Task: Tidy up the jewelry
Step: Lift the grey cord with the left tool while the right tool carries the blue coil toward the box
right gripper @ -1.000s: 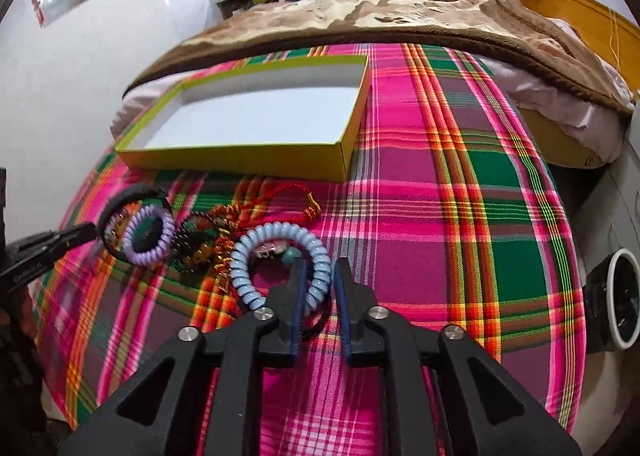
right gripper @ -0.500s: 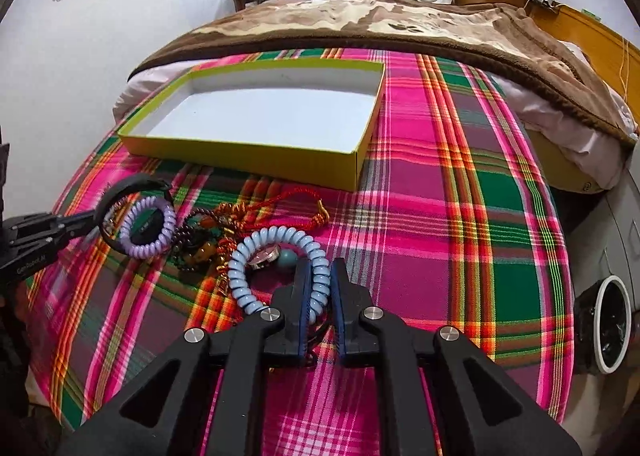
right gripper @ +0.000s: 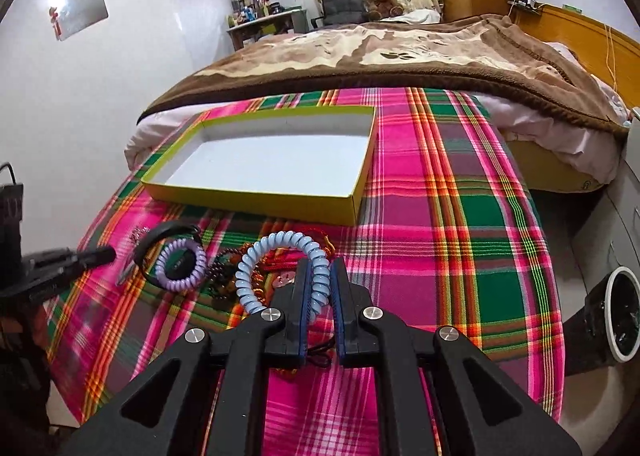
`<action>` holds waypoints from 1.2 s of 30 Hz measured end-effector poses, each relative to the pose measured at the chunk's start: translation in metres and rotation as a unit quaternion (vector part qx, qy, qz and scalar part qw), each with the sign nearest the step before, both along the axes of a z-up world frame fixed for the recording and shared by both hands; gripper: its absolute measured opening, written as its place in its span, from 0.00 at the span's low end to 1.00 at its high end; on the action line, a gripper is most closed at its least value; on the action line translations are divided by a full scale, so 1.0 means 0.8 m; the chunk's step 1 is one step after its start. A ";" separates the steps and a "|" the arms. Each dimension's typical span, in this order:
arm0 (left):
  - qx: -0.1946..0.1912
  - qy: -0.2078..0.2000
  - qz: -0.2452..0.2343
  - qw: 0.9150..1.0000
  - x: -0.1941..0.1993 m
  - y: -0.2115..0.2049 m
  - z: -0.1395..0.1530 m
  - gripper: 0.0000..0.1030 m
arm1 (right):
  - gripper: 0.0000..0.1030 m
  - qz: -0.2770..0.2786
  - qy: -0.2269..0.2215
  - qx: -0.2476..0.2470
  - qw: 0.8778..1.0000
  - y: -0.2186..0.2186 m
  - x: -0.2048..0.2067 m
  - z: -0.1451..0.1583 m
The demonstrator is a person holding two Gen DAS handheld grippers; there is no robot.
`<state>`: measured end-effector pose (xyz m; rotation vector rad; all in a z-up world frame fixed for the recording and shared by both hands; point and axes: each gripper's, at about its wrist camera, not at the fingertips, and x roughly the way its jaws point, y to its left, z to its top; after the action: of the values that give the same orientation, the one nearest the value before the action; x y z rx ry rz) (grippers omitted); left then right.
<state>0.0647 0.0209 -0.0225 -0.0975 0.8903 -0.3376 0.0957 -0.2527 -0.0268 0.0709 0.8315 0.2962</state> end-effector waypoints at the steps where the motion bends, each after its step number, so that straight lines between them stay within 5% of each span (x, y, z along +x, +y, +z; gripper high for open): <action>1: 0.000 -0.001 -0.006 1.000 -0.001 -0.004 0.000 0.06 | 0.10 -0.001 -0.001 0.001 1.000 -0.001 -0.001 0.001; 5: 0.020 0.003 -0.010 1.000 0.008 -0.023 -0.008 0.50 | 0.10 -0.005 -0.003 0.002 1.000 -0.001 -0.002 0.002; 11: 0.085 0.007 0.001 0.996 0.019 -0.045 -0.023 0.49 | 0.10 -0.009 0.000 0.005 1.000 -0.002 -0.001 0.001; 19: 0.104 0.003 0.015 0.994 0.023 -0.041 -0.026 0.16 | 0.10 -0.003 -0.009 0.011 1.000 0.002 -0.002 0.009; 36: 0.061 -0.054 0.009 0.997 0.022 -0.015 0.042 0.16 | 0.10 -0.011 -0.027 0.021 0.999 0.010 0.009 0.037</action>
<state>0.0819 0.0087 0.0113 0.0256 0.7998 -0.2684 0.1031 -0.2444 0.0024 0.1099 0.7704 0.2934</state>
